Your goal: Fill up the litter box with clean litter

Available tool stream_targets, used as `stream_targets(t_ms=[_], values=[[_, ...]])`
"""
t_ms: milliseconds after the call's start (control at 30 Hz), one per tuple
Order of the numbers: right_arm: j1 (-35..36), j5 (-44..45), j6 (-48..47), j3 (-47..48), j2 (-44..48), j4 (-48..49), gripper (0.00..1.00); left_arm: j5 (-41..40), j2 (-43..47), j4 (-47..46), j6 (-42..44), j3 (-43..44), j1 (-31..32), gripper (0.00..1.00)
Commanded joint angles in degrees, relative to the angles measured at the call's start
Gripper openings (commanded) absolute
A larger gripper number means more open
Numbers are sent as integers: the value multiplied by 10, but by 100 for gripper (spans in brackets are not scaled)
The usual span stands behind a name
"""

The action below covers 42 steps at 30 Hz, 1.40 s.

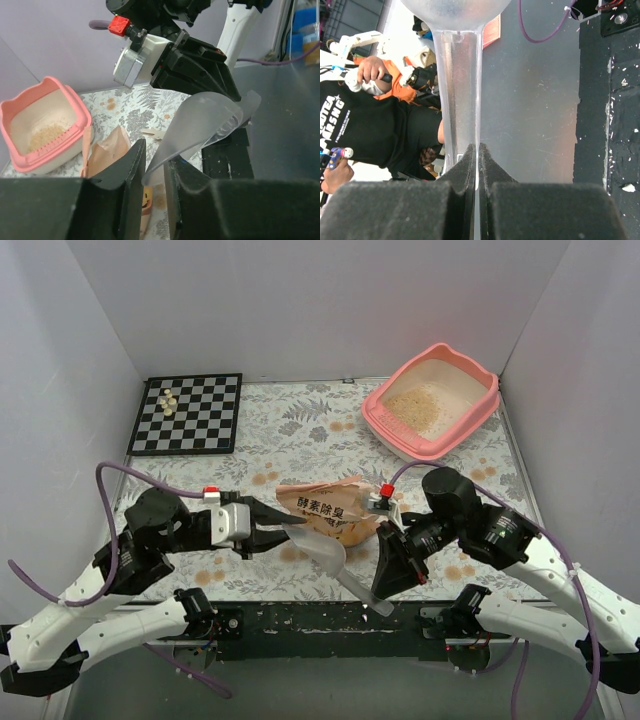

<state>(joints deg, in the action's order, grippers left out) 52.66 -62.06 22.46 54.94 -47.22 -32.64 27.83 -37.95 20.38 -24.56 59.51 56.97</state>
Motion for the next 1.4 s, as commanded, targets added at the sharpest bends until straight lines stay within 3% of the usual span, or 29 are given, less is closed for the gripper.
stream_targets(t_ms=[0, 33, 133, 167, 233, 333, 500, 633, 767, 867, 933, 1100, 1233, 1367], values=[[10, 8, 13, 5, 10, 28, 1, 33, -3, -4, 5, -5, 0, 7], [11, 12, 11, 4, 10, 22, 1, 45, -2, -7, 5, -4, 0, 0], [11, 47, -6, 30, 2, -24, 3, 60, 6, -22, -8, -6, 0, 0], [12, 60, -11, 44, -1, -31, 21, 50, 7, -25, -16, -6, 0, 0], [11, 98, -12, 75, -2, -38, 46, 33, 2, -16, -26, 1, 0, 0], [11, 173, -32, 133, -16, -86, 61, -2, -17, 11, -36, 18, 0, 0], [11, 387, -67, 248, -38, -187, 74, -63, -22, 19, -40, 25, 0, 0], [11, 581, -39, 306, -29, -176, 87, -116, -28, 4, -31, 36, 0, 0], [11, 682, -18, 329, -35, -118, 87, -197, -78, -11, -65, 74, -1, 0], [11, 712, -25, 348, -65, -90, 87, -209, -153, 11, -94, 130, -14, 0], [11, 723, -41, 351, -78, -61, 87, -175, -199, 23, -123, 165, -53, 0], [9, 773, -99, 370, -100, -12, 87, 73, -301, 8, -245, 218, -274, 0], [-10, 779, -140, 357, -103, 36, 90, 211, -338, -87, -354, 184, -373, 0], [-81, 685, -145, 368, -139, 44, 92, 290, -348, -239, -492, 123, -435, 0]])
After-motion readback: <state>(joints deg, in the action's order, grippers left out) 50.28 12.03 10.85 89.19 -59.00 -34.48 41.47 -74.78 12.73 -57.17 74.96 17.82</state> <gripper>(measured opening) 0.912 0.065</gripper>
